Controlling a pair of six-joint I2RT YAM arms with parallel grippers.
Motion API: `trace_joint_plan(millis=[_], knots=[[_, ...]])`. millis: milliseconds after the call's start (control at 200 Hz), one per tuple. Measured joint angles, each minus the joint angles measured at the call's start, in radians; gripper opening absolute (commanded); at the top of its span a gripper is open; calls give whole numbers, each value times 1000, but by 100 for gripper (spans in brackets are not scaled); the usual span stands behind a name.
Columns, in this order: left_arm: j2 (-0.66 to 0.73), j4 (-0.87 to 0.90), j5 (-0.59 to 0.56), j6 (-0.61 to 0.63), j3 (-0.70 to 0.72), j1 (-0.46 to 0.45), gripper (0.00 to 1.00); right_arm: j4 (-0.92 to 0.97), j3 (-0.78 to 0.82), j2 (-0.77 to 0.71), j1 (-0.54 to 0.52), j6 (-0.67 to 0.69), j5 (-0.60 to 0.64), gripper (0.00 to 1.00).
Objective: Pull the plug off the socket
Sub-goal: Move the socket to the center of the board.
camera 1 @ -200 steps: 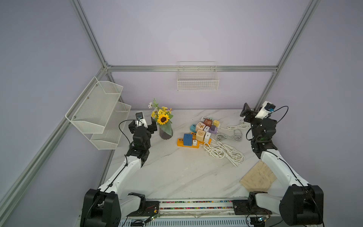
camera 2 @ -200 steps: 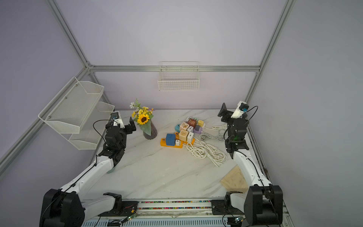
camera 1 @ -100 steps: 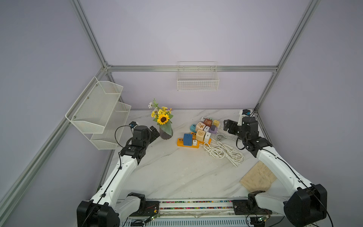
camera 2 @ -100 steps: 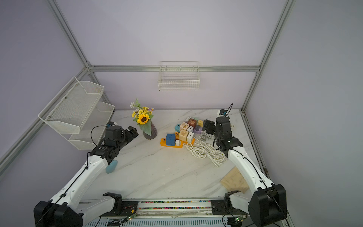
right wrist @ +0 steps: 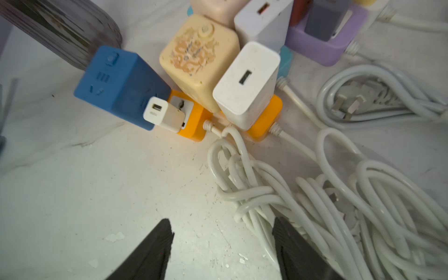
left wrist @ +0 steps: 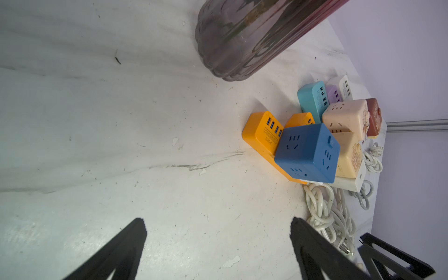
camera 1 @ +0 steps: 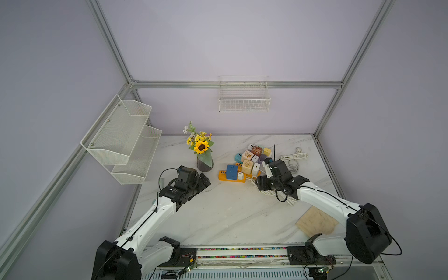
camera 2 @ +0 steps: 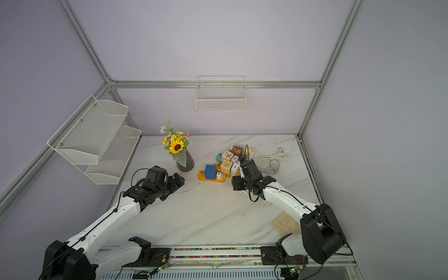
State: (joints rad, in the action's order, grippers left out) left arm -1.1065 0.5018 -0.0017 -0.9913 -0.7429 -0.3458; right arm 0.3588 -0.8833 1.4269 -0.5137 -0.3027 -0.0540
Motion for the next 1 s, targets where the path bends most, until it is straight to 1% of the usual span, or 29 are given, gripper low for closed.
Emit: trace_joint_plan(millis=[150,305,375,450,590,780,890,995], knots=[[-24,-3,31,-1,5,-4,93,18,-55,107,-13,38,4,73],[-43,-26,56,-1,5,-4,92,31,-87,140,-25,66,39,77],[-52,-34,66,-1,5,-5,92,35,-106,157,-34,77,69,81],[-58,-43,75,-1,5,-5,92,37,-127,178,-43,87,99,82],[-64,-55,82,-1,5,-5,92,37,-160,220,-53,113,131,82],[-66,-66,85,-1,5,-5,92,39,-164,267,-56,145,155,81],[-66,-68,85,-2,5,-5,92,39,-173,299,-57,161,164,78],[-66,-68,85,-4,5,-5,91,35,-191,328,-60,181,172,73]])
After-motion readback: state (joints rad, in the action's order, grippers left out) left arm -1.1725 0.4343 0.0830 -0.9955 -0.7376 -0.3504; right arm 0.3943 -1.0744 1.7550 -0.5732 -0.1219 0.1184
